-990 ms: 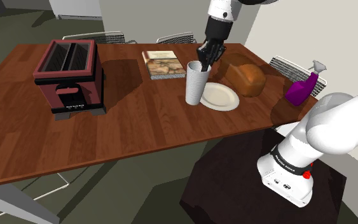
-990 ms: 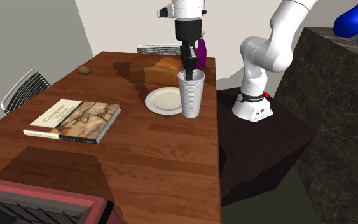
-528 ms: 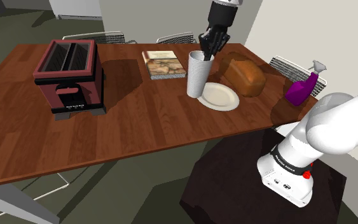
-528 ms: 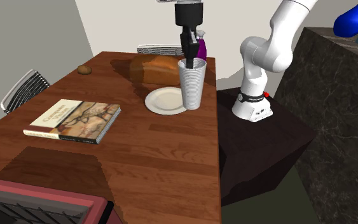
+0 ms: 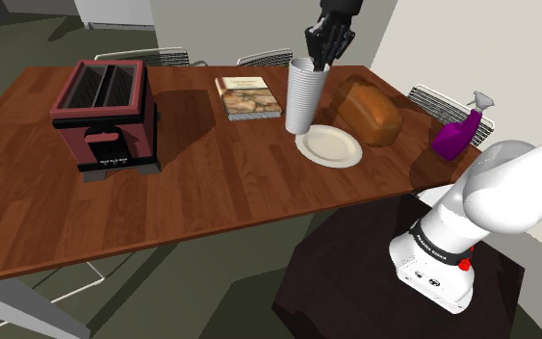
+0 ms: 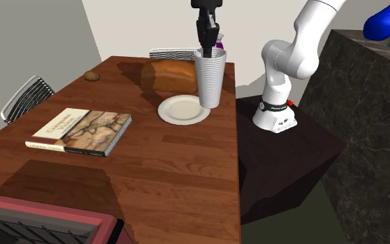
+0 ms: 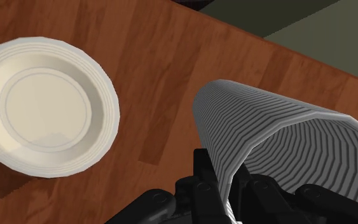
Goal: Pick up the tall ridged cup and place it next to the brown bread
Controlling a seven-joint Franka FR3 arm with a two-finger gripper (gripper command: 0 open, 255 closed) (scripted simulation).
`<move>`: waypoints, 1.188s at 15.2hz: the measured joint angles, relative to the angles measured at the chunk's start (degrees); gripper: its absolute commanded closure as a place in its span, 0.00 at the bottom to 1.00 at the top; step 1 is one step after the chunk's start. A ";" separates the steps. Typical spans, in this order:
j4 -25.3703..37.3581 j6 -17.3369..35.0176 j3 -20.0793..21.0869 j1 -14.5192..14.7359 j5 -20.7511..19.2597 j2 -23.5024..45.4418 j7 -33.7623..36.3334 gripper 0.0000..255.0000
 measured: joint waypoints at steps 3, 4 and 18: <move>2.42 -2.04 -0.09 -0.05 -0.12 0.37 0.23 1.00; 3.51 -2.85 -0.16 -0.10 -0.20 0.65 0.28 1.00; -1.27 -8.29 -12.88 -5.20 -6.30 -7.97 -15.33 1.00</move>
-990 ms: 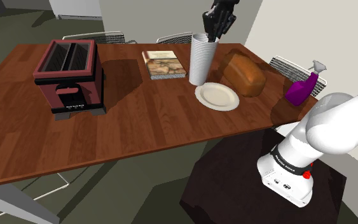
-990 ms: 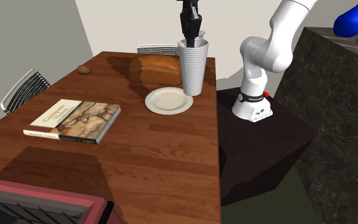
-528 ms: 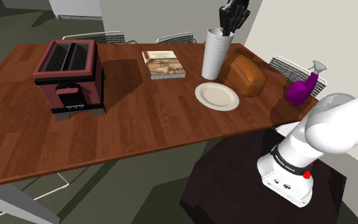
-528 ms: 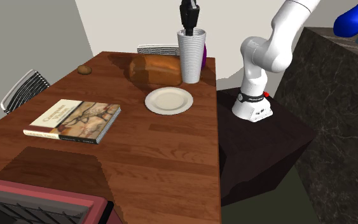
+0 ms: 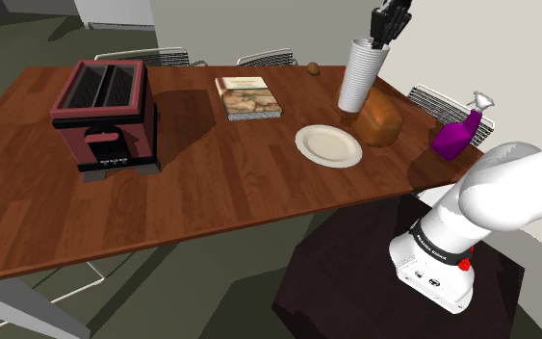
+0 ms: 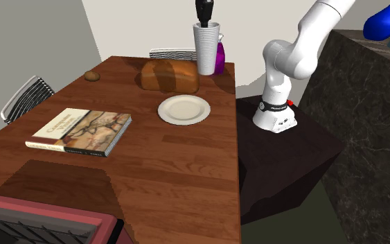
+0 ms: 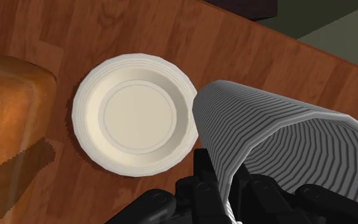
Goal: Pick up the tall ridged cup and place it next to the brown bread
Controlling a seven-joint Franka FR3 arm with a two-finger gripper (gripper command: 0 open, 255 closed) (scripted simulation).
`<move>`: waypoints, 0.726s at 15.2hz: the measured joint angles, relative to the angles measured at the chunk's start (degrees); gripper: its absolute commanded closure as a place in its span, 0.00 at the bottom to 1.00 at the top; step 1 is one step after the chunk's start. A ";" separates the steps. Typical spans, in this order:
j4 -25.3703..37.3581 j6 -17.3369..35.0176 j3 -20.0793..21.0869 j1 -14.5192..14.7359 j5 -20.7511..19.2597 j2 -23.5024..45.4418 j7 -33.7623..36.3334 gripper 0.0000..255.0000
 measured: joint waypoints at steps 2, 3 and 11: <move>-0.66 -0.47 -2.14 -0.88 -1.31 -1.00 -2.61 1.00; -0.94 -0.57 -3.31 -1.36 -2.05 -1.31 -4.02 1.00; 0.67 -1.97 -12.54 -4.73 -7.63 -1.13 -15.17 1.00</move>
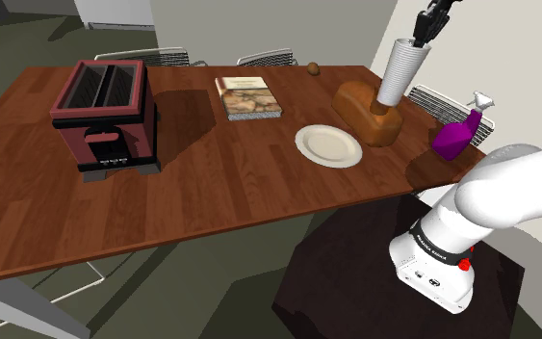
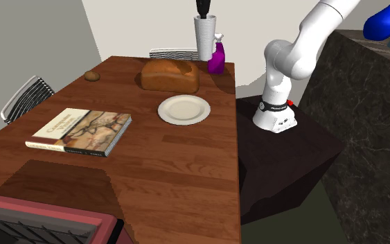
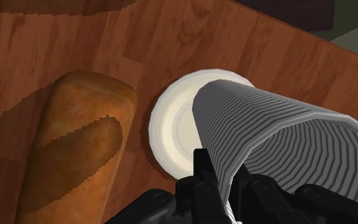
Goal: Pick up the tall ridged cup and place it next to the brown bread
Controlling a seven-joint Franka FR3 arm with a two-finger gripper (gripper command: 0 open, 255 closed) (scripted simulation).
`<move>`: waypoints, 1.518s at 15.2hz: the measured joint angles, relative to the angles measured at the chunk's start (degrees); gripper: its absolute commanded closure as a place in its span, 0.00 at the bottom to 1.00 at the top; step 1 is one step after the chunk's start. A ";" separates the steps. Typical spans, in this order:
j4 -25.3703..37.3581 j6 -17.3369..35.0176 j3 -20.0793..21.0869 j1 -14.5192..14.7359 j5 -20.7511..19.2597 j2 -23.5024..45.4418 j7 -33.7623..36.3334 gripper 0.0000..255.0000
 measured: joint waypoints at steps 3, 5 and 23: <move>1.58 -0.12 -3.60 -1.00 -1.83 1.28 -4.26 1.00; 3.63 -0.21 -6.11 -1.42 -2.76 3.07 -7.18 1.00; 15.86 3.27 -26.11 -3.50 -4.22 17.87 -30.42 1.00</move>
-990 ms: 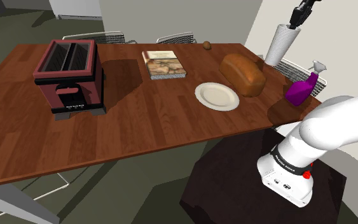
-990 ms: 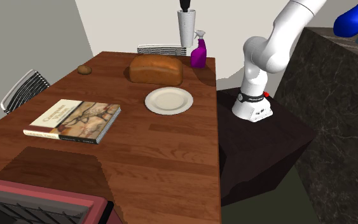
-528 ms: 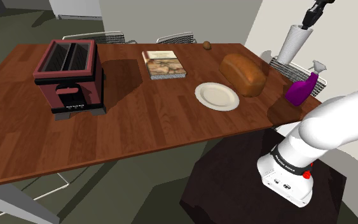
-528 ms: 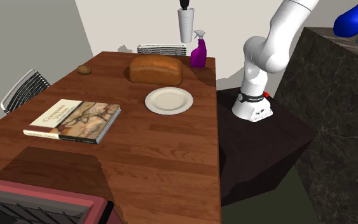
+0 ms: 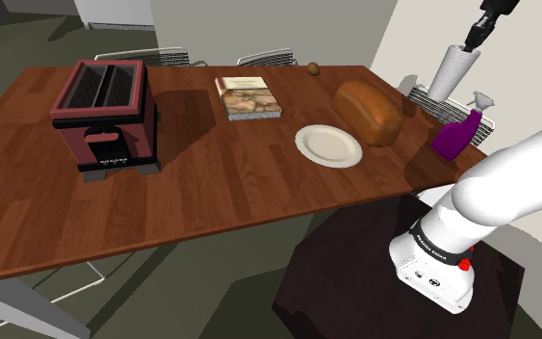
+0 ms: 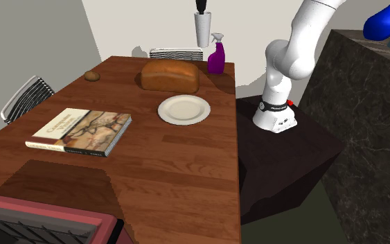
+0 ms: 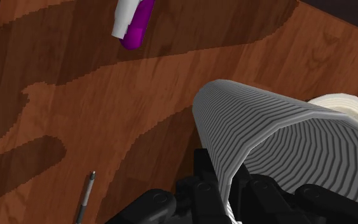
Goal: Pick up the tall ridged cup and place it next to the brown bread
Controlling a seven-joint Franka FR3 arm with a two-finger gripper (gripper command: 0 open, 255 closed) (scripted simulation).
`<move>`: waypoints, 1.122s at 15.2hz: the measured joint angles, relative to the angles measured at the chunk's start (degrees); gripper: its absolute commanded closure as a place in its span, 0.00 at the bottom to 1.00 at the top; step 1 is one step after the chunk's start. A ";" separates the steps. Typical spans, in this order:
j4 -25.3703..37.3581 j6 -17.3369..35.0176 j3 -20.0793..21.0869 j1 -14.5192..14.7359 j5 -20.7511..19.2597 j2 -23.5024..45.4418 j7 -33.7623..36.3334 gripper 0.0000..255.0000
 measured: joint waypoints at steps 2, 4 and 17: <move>-1.50 1.42 -0.21 -0.12 -0.15 -0.11 -0.07 1.00; -3.21 2.90 -0.28 -0.24 -0.35 -0.37 0.04 1.00; -13.00 13.02 -1.74 -0.65 -0.84 -0.04 -0.09 1.00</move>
